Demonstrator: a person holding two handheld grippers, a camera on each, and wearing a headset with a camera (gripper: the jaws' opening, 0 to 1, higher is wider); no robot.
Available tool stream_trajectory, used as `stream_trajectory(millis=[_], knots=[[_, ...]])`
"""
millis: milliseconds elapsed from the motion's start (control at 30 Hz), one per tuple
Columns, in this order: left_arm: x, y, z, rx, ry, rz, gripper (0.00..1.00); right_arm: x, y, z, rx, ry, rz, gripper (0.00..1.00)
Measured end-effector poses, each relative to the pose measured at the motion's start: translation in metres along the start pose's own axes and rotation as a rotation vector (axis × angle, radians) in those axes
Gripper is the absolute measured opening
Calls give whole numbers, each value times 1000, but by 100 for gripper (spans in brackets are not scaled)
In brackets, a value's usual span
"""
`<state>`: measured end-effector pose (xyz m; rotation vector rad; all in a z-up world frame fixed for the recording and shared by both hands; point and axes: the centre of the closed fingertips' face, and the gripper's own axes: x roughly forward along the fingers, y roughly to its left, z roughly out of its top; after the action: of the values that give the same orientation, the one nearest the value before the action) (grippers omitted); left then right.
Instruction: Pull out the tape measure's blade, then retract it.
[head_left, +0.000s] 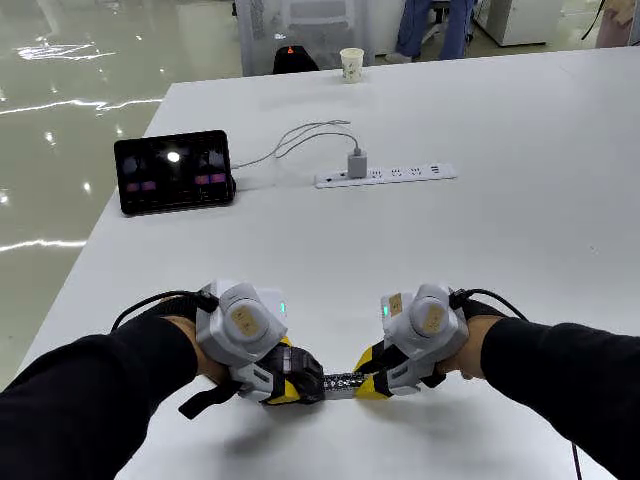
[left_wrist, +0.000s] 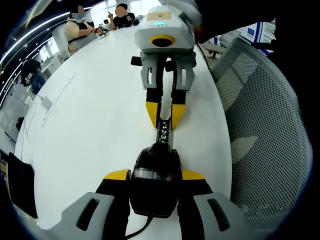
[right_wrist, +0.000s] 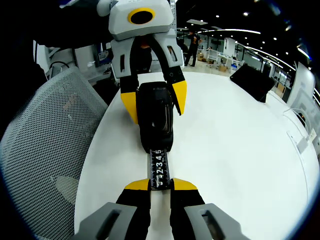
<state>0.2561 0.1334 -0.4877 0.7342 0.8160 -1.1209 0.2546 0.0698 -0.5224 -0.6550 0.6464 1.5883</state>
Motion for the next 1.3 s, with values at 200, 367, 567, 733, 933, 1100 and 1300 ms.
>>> stream_trajectory(millis=[200, 367, 567, 733, 933, 1100, 1300], knots=[[1, 1, 0, -1, -1, 0, 30, -3, -1, -2, 1, 0, -3, 11], [1, 1, 0, -1, -2, 0, 30, -5, -1, -5, 5, 2, -4, 11], [1, 0, 1, -1, -4, 2, 30, -7, 0, -7, 0, 5, -5, 11], [1, 0, 1, -2, -5, 2, 30, -11, 0, -10, 4, 9, -5, 11], [1, 0, 1, -2, -8, 3, 30, -13, 0, -12, 3, 13, -4, 11], [0, 0, 1, -2, -8, 3, 30, -15, 0, -13, 1, 14, -2, 11], [0, 0, 1, -4, -11, 4, 30, -18, 0, -15, 1, 17, 0, 10]])
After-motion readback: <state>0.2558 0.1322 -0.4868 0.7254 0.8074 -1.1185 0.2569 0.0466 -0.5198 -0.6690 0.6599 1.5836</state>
